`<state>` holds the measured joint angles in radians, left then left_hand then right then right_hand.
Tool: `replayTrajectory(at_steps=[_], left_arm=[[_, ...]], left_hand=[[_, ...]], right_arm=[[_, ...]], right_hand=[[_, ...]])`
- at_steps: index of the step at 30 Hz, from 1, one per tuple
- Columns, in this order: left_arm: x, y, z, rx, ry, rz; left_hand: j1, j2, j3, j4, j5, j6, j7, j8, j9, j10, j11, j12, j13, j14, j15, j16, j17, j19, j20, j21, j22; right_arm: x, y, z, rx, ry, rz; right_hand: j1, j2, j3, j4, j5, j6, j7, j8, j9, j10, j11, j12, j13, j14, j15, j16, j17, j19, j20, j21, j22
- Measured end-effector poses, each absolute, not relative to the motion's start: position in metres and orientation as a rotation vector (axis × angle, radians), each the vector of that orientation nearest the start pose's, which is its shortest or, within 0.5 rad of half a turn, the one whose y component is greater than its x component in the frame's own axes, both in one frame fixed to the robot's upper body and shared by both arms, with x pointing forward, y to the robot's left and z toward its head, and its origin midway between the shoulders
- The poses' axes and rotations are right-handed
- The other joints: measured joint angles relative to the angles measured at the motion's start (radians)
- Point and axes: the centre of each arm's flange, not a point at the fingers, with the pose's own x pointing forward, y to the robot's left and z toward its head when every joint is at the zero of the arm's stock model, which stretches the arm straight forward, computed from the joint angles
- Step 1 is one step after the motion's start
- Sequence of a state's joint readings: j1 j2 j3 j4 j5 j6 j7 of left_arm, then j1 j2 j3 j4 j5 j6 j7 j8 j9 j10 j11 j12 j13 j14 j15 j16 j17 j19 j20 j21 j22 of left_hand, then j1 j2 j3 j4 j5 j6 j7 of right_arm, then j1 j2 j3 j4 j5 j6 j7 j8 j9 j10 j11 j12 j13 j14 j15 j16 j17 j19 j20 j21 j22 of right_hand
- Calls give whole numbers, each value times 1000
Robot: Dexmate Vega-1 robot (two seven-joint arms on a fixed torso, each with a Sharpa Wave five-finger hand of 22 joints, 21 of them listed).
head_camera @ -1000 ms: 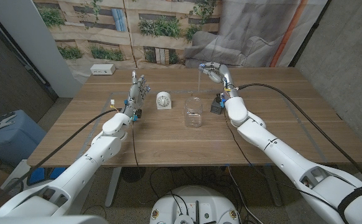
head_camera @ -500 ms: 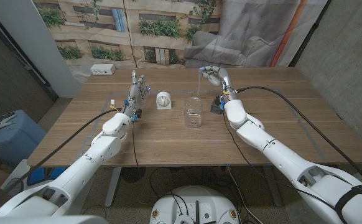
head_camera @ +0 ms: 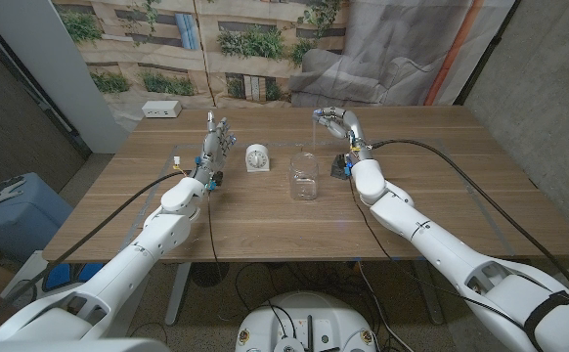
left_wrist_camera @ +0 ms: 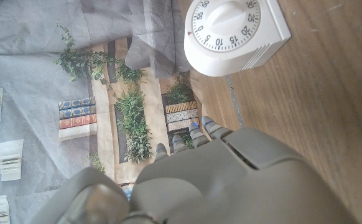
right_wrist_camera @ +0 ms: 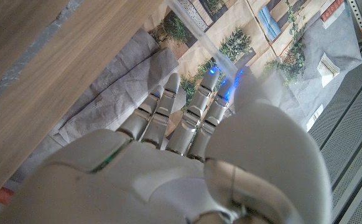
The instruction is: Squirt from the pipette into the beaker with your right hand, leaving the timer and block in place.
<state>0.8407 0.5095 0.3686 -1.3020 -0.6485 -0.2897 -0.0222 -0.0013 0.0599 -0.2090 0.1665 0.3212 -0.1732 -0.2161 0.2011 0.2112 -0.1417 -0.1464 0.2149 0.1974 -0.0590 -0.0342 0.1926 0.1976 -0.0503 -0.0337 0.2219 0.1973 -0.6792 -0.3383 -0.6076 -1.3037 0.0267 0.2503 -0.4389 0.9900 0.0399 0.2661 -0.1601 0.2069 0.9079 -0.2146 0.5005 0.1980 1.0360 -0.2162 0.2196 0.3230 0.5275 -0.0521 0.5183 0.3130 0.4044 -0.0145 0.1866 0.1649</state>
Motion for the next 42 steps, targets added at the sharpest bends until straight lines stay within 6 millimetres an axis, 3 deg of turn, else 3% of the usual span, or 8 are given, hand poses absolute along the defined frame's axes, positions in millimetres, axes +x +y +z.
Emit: replayTrajectory(at_steps=[24,34,42], left_arm=[[653,291,-27,-44,-594,-199],[653,291,-27,-44,-594,-200],[653,291,-27,-44,-594,-199]], left_hand=[[0,0,0,0,0,0,0,0,0,0,0,0,0,0,0,0,0,0,0,0,0],[0,0,0,0,0,0,0,0,0,0,0,0,0,0,0,0,0,0,0,0,0],[0,0,0,0,0,0,0,0,0,0,0,0,0,0,0,0,0,0,0,0,0]], right_arm=[[651,-141,21,-362,-809,-13],[653,-142,19,-361,-798,-27],[654,-144,18,-362,-791,-36]], right_hand=[[5,5,0,0,-1,27,2,-1,-1,0,0,14,9,8,0,0,0,0,0,0,0],[25,9,8,-8,4,46,1,10,0,19,0,21,15,23,-2,0,0,4,-3,0,0],[32,16,13,-4,4,64,2,16,0,39,-2,32,18,34,-2,0,0,11,-11,0,0]])
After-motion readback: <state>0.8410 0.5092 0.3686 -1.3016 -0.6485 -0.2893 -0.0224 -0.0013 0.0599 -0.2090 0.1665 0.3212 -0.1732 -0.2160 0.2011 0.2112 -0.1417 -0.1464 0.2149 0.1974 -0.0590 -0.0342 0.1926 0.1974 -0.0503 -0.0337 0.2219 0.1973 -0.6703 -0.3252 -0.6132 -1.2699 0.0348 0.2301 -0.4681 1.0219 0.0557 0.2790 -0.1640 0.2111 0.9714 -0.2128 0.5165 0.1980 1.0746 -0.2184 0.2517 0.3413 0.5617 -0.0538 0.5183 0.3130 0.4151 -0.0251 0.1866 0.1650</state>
